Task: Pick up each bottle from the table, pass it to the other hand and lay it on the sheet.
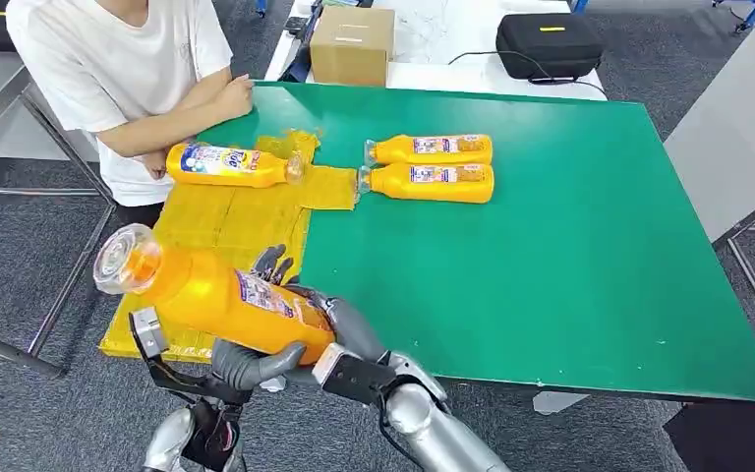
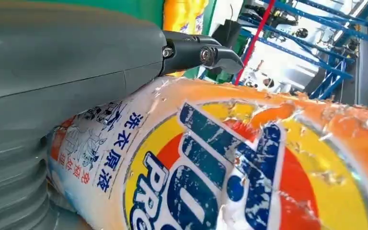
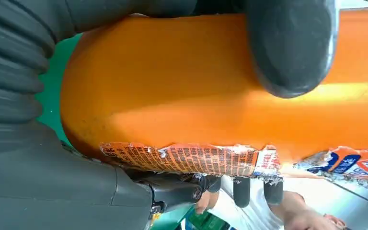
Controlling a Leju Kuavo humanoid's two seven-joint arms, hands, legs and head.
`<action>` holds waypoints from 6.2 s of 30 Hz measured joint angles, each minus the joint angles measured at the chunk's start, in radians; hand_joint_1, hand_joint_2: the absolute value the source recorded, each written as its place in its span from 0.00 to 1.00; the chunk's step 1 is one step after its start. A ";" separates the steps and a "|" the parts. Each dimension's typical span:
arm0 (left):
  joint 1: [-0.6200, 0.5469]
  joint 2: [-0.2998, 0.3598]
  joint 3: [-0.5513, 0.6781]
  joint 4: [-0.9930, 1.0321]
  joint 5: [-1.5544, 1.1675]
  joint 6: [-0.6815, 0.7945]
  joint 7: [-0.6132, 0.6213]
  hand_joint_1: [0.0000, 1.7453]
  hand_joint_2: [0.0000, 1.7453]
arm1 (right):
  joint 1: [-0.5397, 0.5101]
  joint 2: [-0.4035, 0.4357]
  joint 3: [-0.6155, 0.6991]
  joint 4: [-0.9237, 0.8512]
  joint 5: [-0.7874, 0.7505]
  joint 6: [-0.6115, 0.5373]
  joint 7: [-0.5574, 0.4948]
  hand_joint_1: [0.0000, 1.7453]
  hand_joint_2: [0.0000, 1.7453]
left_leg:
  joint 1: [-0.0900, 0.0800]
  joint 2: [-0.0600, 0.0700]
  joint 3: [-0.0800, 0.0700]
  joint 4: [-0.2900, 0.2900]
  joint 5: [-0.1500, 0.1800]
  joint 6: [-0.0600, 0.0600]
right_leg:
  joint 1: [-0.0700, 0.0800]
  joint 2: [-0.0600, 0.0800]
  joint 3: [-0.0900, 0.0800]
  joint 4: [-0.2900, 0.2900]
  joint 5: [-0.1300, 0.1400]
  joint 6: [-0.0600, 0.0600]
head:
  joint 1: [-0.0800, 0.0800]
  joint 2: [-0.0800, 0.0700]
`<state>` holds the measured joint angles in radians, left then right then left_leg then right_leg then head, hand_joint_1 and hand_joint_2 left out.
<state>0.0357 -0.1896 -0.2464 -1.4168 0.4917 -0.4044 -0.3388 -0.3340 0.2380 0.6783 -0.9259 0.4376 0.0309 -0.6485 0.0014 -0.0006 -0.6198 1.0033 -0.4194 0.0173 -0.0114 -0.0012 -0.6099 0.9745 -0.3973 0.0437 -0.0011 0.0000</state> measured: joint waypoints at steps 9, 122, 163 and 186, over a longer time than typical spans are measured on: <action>0.003 0.000 0.008 0.000 0.000 -0.002 0.001 1.00 1.00 | -0.015 0.003 0.012 0.028 -0.005 -0.003 -0.001 1.00 1.00 | 0.000 0.000 0.000 0.000 0.000 0.000 | 0.000 0.000 -0.001 0.000 0.000 0.000 | 0.000 0.000; -0.948 0.230 0.237 1.051 -1.152 0.163 0.010 0.00 1.00 | 0.310 -0.190 0.060 -0.292 -0.260 -0.367 -0.050 0.00 1.00 | 0.000 0.000 -0.001 0.000 0.002 -0.002 | 0.000 0.000 -0.001 0.003 0.002 -0.003 | 0.001 0.000; -0.041 0.055 0.185 -0.120 -0.262 0.385 -0.047 0.00 1.00 | -0.101 -0.344 -0.270 0.163 0.372 -0.240 0.277 0.00 1.00 | -0.002 0.000 0.000 0.000 0.001 0.000 | -0.002 0.000 0.001 0.002 0.001 0.000 | 0.000 0.000; -0.006 0.064 0.124 -0.141 -0.299 0.265 -0.040 0.00 1.00 | -0.312 -0.363 -0.142 0.429 0.383 -0.009 0.381 1.00 1.00 | -0.002 0.005 0.014 0.000 0.000 0.000 | -0.002 0.002 0.011 0.001 0.003 -0.003 | 0.000 0.000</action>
<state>0.0298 -0.1255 -0.1224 -1.5576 0.1923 -0.1392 -0.3784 -0.6462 -0.1247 0.5359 -0.4971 0.8210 0.0222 -0.2673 -0.0009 0.0044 -0.6062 1.0034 -0.4194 0.0168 -0.0130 0.0013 -0.5986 0.9755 -0.3947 0.0409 -0.0007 0.0000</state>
